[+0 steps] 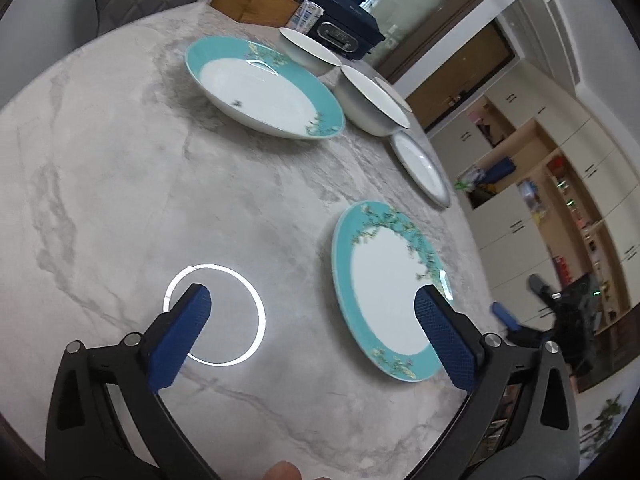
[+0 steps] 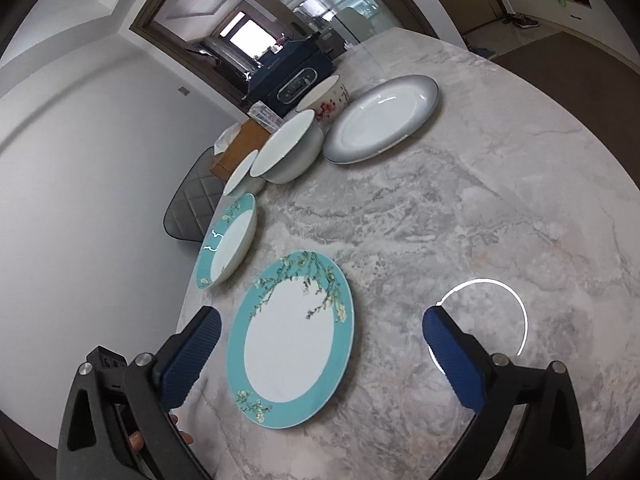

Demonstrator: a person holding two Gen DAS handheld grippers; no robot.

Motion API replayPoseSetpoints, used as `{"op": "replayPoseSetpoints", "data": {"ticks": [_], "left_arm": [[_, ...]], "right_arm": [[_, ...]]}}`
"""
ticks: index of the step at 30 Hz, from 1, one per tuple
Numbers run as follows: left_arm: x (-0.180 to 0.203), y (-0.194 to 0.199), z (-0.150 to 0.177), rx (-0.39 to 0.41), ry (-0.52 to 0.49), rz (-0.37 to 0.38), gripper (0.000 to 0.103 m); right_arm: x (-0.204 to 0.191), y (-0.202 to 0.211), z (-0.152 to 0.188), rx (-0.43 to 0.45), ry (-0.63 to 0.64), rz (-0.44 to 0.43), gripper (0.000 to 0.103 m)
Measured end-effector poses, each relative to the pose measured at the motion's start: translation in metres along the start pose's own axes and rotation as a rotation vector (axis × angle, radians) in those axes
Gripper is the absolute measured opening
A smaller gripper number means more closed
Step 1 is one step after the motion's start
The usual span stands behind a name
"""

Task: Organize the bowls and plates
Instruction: 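Move both tools to the other teal plate and close on its rim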

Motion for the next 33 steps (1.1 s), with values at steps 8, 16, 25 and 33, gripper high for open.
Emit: {"op": "replayPoseSetpoints", "data": {"ticks": [8, 16, 25, 33], "left_arm": [[-0.011, 0.033, -0.031, 0.155, -0.1, -0.078, 0.103], [-0.023, 0.039, -0.058, 0.112, -0.07, -0.123, 0.103], [-0.04, 0.036, -0.121, 0.103, -0.044, -0.114, 0.103], [-0.083, -0.003, -0.188, 0.012, -0.024, -0.155, 0.103]], "right_arm": [[-0.035, -0.013, -0.018, -0.044, 0.054, -0.048, 0.103], [-0.072, -0.041, -0.032, -0.07, 0.145, -0.031, 0.103], [-0.123, -0.095, -0.063, -0.155, 0.216, -0.043, 0.103], [-0.154, -0.176, -0.096, -0.294, 0.136, -0.027, 0.102]]}}
Point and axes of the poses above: each gripper's, at about its wrist camera, not at the fingertips, and y roughly against the way its jaws point, x to its right, z to its underside, the point moved 6 cm from there along -y, roughly the way its jaws point, and after that the axes turned 10 degrees about z, right-handed, at the moved point
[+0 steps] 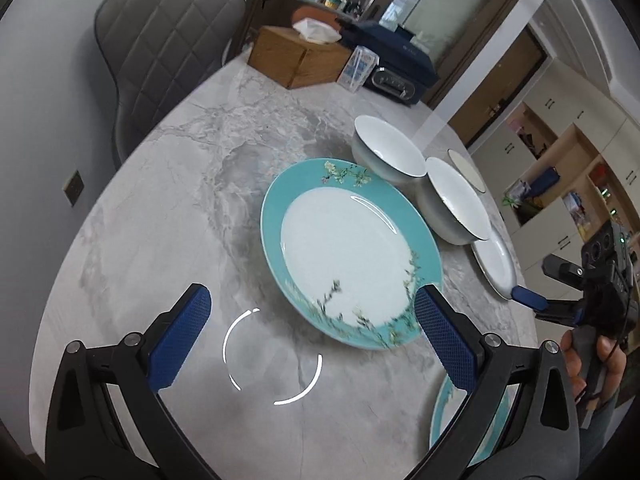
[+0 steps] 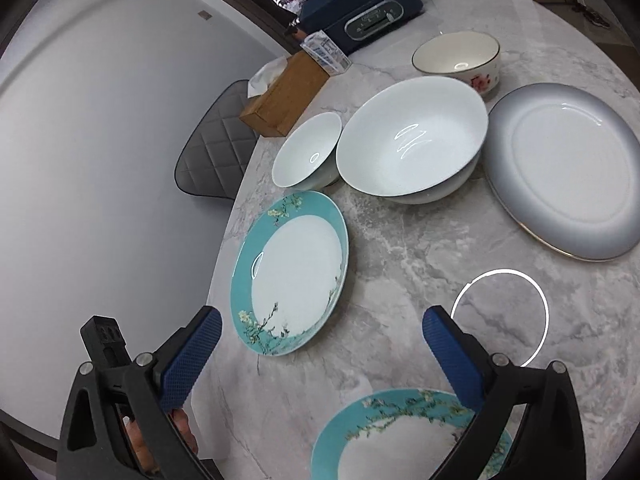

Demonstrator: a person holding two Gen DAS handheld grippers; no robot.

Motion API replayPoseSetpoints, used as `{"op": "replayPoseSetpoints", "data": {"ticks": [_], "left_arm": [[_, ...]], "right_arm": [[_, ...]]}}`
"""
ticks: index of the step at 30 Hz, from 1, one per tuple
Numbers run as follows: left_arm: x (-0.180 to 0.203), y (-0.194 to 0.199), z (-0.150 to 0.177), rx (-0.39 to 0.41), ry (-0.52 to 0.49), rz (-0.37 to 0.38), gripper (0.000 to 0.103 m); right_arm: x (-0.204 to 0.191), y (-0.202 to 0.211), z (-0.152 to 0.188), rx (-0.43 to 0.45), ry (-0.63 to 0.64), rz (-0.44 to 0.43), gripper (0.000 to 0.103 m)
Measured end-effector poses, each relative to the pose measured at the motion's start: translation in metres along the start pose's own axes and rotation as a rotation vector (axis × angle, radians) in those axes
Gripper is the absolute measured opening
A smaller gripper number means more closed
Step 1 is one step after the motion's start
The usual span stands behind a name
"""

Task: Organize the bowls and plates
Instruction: 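Move both tools to the other teal plate and close on its rim, then carry the teal plate with both tools and lower it onto the first teal plate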

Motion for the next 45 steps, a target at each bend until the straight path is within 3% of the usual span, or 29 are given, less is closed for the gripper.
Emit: {"op": "replayPoseSetpoints", "data": {"ticks": [3, 11, 13, 15, 21, 22, 23, 28, 29, 31, 33, 37, 45], "left_arm": [[-0.012, -0.023, -0.012, -0.042, 0.017, -0.026, 0.103], [-0.022, -0.059, -0.029, -0.08, 0.013, -0.002, 0.101], [-0.024, -0.065, -0.032, -0.085, 0.007, -0.002, 0.091], [-0.027, -0.07, -0.032, -0.101, 0.021, 0.011, 0.072], [-0.032, -0.079, -0.032, -0.114, 0.036, 0.013, 0.058], [-0.033, -0.08, -0.031, -0.118, 0.039, 0.015, 0.055], [-0.033, -0.081, -0.029, -0.122, 0.042, 0.018, 0.046], [-0.034, -0.083, -0.022, -0.129, 0.045, 0.009, 0.037], [-0.036, -0.083, -0.021, -0.125, 0.051, 0.005, 0.031], [-0.04, -0.082, -0.022, -0.117, 0.066, 0.002, 0.026], [-0.043, -0.081, -0.021, -0.114, 0.067, -0.019, 0.017], [-0.048, -0.08, -0.022, -0.108, 0.071, -0.049, 0.009], [-0.05, -0.077, -0.024, -0.085, 0.07, -0.086, 0.009]], "right_arm": [[-0.004, -0.03, -0.013, -0.059, -0.019, 0.026, 0.095], [-0.017, -0.089, -0.02, -0.125, 0.049, 0.136, 0.072], [-0.015, -0.096, -0.023, -0.117, 0.056, 0.163, 0.068], [-0.013, -0.1, -0.024, -0.114, 0.06, 0.174, 0.065], [-0.011, -0.106, -0.026, -0.13, 0.058, 0.185, 0.061], [-0.012, -0.108, -0.026, -0.132, 0.061, 0.191, 0.057], [-0.013, -0.109, -0.026, -0.132, 0.064, 0.194, 0.052], [-0.016, -0.117, -0.02, -0.156, 0.093, 0.211, 0.031], [-0.016, -0.118, -0.018, -0.161, 0.096, 0.214, 0.021], [-0.016, -0.122, -0.017, -0.168, 0.096, 0.216, 0.014], [-0.016, -0.122, -0.016, -0.162, 0.106, 0.229, 0.013], [-0.016, -0.122, -0.015, -0.162, 0.101, 0.223, 0.012], [-0.017, -0.12, -0.013, -0.153, 0.123, 0.228, 0.012]]}}
Point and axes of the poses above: each gripper's, at about its wrist camera, not at the fingertips, and y roughly against the way its jaws point, x to its right, z to its underside, the point moved 6 cm from there along -y, roughly the way its jaws point, and after that the axes turned 10 degrees about z, right-handed, at the moved point
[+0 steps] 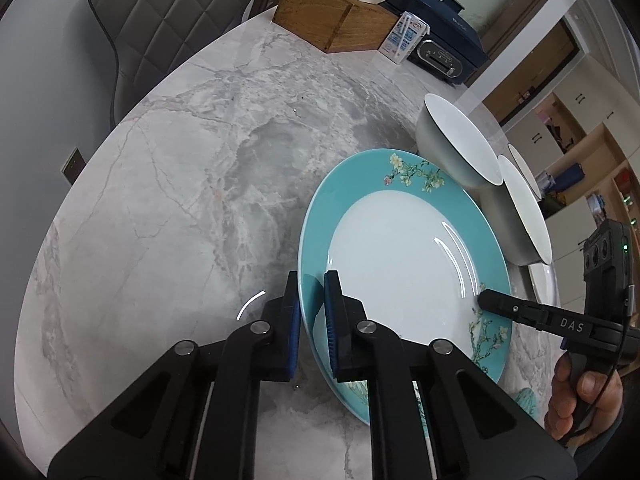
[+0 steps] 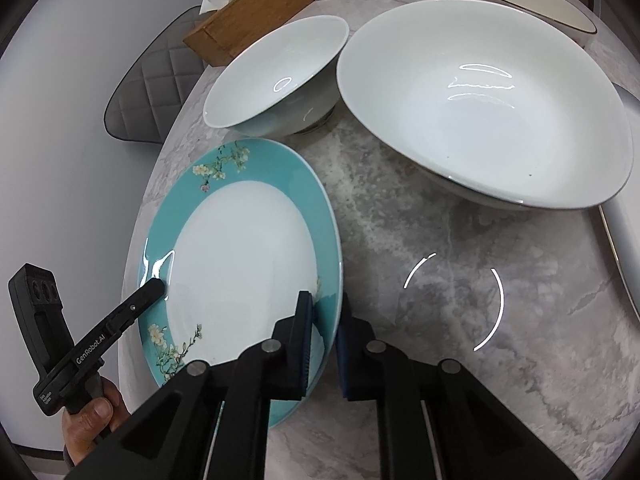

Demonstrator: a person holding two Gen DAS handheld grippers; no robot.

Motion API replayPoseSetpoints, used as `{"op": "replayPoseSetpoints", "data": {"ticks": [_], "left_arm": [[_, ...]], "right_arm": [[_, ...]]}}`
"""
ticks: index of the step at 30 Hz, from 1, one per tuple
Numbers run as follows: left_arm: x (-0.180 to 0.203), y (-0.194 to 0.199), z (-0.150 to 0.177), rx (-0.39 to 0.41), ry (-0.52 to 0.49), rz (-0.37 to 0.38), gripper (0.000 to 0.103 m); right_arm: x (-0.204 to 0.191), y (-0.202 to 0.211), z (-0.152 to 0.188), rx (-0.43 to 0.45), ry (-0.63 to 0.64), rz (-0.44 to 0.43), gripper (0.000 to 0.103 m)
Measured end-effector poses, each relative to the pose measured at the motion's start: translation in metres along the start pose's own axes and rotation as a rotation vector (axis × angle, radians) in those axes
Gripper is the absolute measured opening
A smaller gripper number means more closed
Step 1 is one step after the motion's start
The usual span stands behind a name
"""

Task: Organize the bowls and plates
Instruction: 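Carry the teal plate with both tools and lower it onto the first teal plate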

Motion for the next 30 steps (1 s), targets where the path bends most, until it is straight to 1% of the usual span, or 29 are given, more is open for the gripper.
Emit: {"op": "replayPoseSetpoints", "data": {"ticks": [2, 6, 12, 16, 18, 23, 30], "left_arm": [[0.001, 0.002, 0.002, 0.0, -0.005, -0.006, 0.009], [0.0, 0.007, 0.005, 0.006, 0.012, 0.012, 0.009], [0.011, 0.026, 0.013, 0.033, -0.017, 0.006, 0.009], [0.029, 0.046, 0.022, 0.068, -0.07, -0.008, 0.009], [0.035, 0.054, 0.028, 0.062, -0.07, -0.004, 0.009], [0.058, 0.078, 0.045, 0.077, -0.099, 0.027, 0.009], [0.104, 0.109, 0.075, 0.087, -0.164, 0.084, 0.01]], "right_arm": [[0.0, 0.001, 0.001, 0.003, 0.006, 0.004, 0.012], [-0.004, 0.004, -0.001, 0.014, 0.006, -0.007, 0.012], [-0.009, 0.021, 0.006, 0.039, 0.03, -0.01, 0.011], [-0.009, 0.036, 0.015, 0.07, 0.044, -0.012, 0.011], [-0.008, 0.045, 0.021, 0.082, 0.048, -0.013, 0.011], [-0.003, 0.075, 0.041, 0.112, 0.055, -0.028, 0.011], [0.016, 0.124, 0.072, 0.178, 0.054, -0.052, 0.011]]}}
Point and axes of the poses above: each gripper's, at about its wrist camera, not at the fingertips, and y roughly against the way its jaws point, x to its right, z to its underside, the point moved 6 cm from there along -y, roughly the way its jaws point, and after that the axes turned 10 degrees about z, right-handed, at the moved point
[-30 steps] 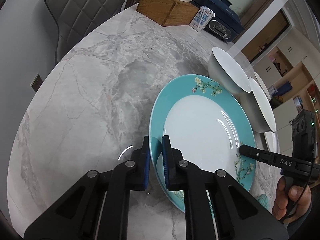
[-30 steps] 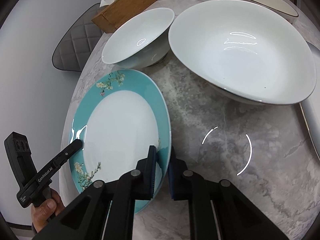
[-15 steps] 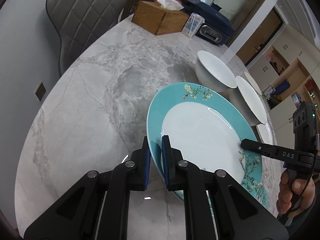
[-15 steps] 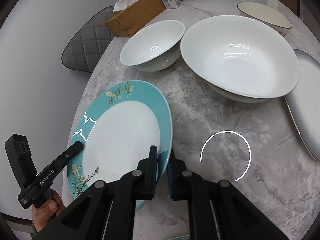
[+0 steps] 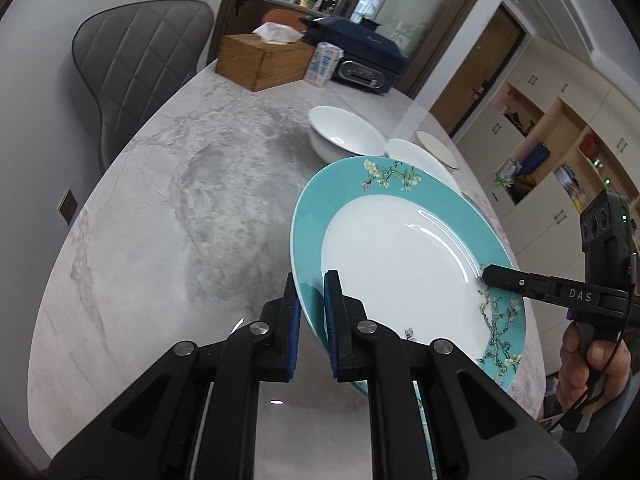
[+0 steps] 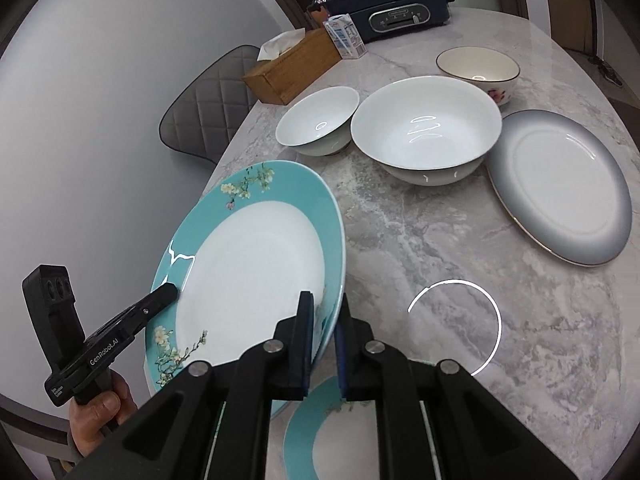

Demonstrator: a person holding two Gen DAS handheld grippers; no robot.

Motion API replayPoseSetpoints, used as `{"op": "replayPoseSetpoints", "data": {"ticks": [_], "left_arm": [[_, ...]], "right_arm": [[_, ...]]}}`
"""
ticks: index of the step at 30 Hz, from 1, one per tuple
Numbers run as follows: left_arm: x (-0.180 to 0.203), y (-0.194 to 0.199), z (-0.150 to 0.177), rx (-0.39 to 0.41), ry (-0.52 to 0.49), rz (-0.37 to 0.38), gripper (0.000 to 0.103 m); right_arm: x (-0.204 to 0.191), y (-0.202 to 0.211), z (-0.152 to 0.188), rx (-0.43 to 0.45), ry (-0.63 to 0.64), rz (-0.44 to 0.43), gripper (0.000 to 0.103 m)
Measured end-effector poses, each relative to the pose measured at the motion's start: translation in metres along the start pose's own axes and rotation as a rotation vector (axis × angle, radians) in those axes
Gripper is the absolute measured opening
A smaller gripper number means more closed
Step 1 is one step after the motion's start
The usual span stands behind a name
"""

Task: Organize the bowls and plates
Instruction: 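Carry the teal plate with both tools and lower it onto the first teal plate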

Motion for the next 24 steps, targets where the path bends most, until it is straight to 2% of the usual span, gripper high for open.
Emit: {"op": "replayPoseSetpoints", "data": {"ticks": [8, 13, 19, 24], "left_arm": [[0.061, 0.018, 0.025, -0.008, -0.072, 0.067, 0.01], [0.091, 0.019, 0.051, -0.032, -0.095, 0.103, 0.01], [0.113, 0.014, 0.079, -0.063, -0.119, 0.124, 0.01], [0.117, 0.004, 0.104, -0.1, -0.114, 0.126, 0.01]], "right_arm": [[0.032, 0.053, 0.038, 0.055, -0.031, -0.006, 0.012], [0.054, 0.071, 0.063, 0.069, -0.064, -0.01, 0.012], [0.077, 0.088, 0.094, 0.085, -0.093, -0.004, 0.012], [0.09, 0.09, 0.113, 0.083, -0.118, -0.005, 0.012]]}}
Point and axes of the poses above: each gripper's, at about its wrist camera, not at the fingertips, and y roughly against the way its jaws point, x to its right, z to its underside, the point moved 6 cm from there along -y, roughly the way its jaws point, and after that the axes turned 10 degrees about z, right-handed, at the moved point
